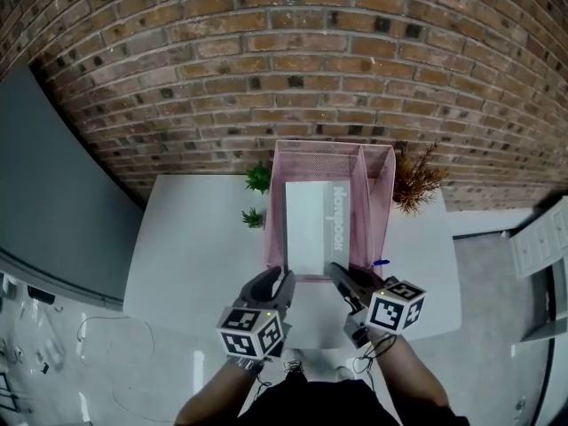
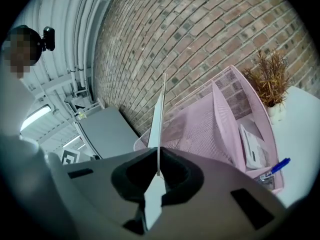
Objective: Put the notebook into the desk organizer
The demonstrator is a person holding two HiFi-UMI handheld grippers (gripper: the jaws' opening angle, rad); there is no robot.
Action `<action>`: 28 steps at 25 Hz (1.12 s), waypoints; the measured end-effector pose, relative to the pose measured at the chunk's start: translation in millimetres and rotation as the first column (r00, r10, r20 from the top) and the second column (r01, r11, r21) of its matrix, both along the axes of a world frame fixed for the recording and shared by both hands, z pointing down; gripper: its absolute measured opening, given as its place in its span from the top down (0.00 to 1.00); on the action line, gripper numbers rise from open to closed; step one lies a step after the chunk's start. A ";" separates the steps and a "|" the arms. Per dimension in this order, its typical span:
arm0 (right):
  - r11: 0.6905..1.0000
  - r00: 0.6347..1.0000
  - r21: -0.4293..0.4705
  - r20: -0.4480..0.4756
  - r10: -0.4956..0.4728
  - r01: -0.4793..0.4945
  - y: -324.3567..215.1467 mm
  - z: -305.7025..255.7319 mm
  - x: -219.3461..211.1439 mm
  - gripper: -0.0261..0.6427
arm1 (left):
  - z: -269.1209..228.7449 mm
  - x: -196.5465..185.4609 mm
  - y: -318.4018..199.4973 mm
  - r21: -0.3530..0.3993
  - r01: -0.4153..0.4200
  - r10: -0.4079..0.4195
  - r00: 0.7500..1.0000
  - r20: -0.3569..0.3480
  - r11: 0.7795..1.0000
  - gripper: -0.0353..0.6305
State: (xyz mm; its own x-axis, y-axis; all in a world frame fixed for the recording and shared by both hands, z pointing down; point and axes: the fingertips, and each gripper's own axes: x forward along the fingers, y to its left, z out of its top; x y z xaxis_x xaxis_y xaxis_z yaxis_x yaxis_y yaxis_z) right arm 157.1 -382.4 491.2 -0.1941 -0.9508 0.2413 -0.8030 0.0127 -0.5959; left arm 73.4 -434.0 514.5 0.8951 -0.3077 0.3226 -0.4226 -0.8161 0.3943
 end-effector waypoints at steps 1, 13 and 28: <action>1.000 1.000 0.001 0.000 0.005 -0.005 -1.3 -0.5 -0.2 0.94 | -1.5 -1.4 -1.1 0.006 -0.001 0.001 1.000 -0.004 1.000 0.79; 0.998 0.998 -0.023 -0.005 0.056 -0.056 -11.8 5.5 -4.4 0.94 | -34.1 23.3 7.7 0.204 -0.117 0.130 0.990 -0.049 0.972 0.79; 0.994 0.994 -0.077 -0.078 0.070 -0.076 -18.9 8.0 -0.6 0.92 | -9.3 48.1 -2.3 0.270 -0.167 0.148 0.985 0.090 0.948 0.83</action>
